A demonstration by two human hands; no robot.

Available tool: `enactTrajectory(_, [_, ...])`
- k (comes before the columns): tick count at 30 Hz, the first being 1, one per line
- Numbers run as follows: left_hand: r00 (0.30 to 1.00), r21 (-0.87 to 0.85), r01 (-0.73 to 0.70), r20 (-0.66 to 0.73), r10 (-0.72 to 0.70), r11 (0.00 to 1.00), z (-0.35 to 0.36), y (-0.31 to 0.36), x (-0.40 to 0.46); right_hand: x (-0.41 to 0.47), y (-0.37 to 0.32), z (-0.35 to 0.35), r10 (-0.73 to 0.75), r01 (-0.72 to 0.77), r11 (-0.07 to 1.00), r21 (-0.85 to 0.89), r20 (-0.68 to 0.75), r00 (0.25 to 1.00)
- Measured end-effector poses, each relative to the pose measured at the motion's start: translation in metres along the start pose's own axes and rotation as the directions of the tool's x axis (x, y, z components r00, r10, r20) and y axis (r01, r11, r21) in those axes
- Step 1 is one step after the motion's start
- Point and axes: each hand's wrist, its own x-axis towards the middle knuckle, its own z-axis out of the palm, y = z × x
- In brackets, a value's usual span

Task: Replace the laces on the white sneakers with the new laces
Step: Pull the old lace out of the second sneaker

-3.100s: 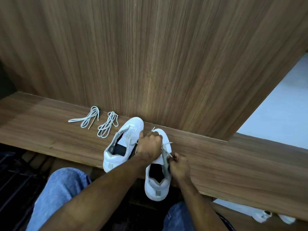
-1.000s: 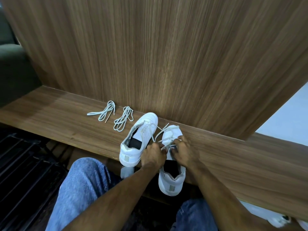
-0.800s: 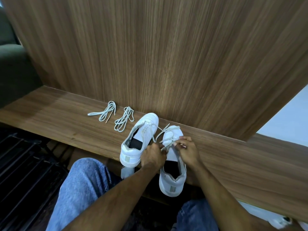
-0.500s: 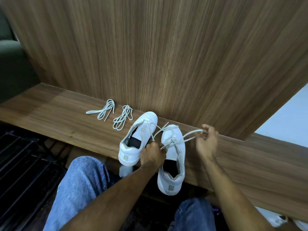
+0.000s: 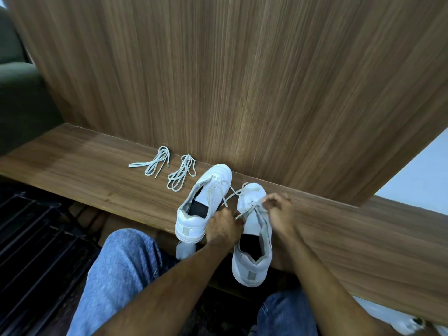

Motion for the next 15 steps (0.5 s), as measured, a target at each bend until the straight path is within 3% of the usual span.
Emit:
enactTrajectory(2, [1.0,0.015,-0.013,-0.01,0.014,1.0,-0.001,0.002,-0.001,0.007,-0.012,-0.019,0.068,-0.011,0.961,0.276,-0.198,0.978])
enactTrajectory(4, [1.0,0.032,-0.011,-0.016,0.012,0.999,-0.001,0.003,-0.001,0.018,-0.019,-0.04,0.138,0.05,0.898,0.437,-0.388,0.912])
enactTrajectory(6, [1.0,0.038,-0.006,-0.016,0.007,0.999,-0.002,0.004,-0.001,0.022,-0.025,-0.053,0.115,0.082,0.934,0.347,-0.512,0.851])
enactTrajectory(7, [1.0,0.042,-0.009,-0.016,0.01,0.999,-0.002,0.004,-0.002,0.021,-0.024,-0.054,0.053,0.059,0.979,0.197,-0.52,0.853])
enactTrajectory(9, [1.0,0.05,-0.011,-0.011,0.011,0.999,-0.002,0.004,-0.002,0.015,-0.017,-0.051,-0.063,-0.016,0.98,-0.198,-0.386,0.92])
enactTrajectory(11, [1.0,0.061,-0.005,-0.007,0.006,0.998,-0.001,0.004,-0.002,0.005,-0.006,-0.039,-0.126,0.021,0.846,-0.533,-0.16,0.979])
enactTrajectory(13, [1.0,0.061,-0.002,-0.004,0.002,0.998,-0.003,0.005,-0.002,-0.005,0.004,-0.022,-0.11,0.16,0.722,-0.673,0.117,0.987])
enactTrajectory(15, [1.0,0.064,-0.006,0.0,0.006,0.998,-0.004,0.005,-0.003,-0.012,0.01,-0.003,-0.043,0.249,0.658,-0.71,0.295,0.955])
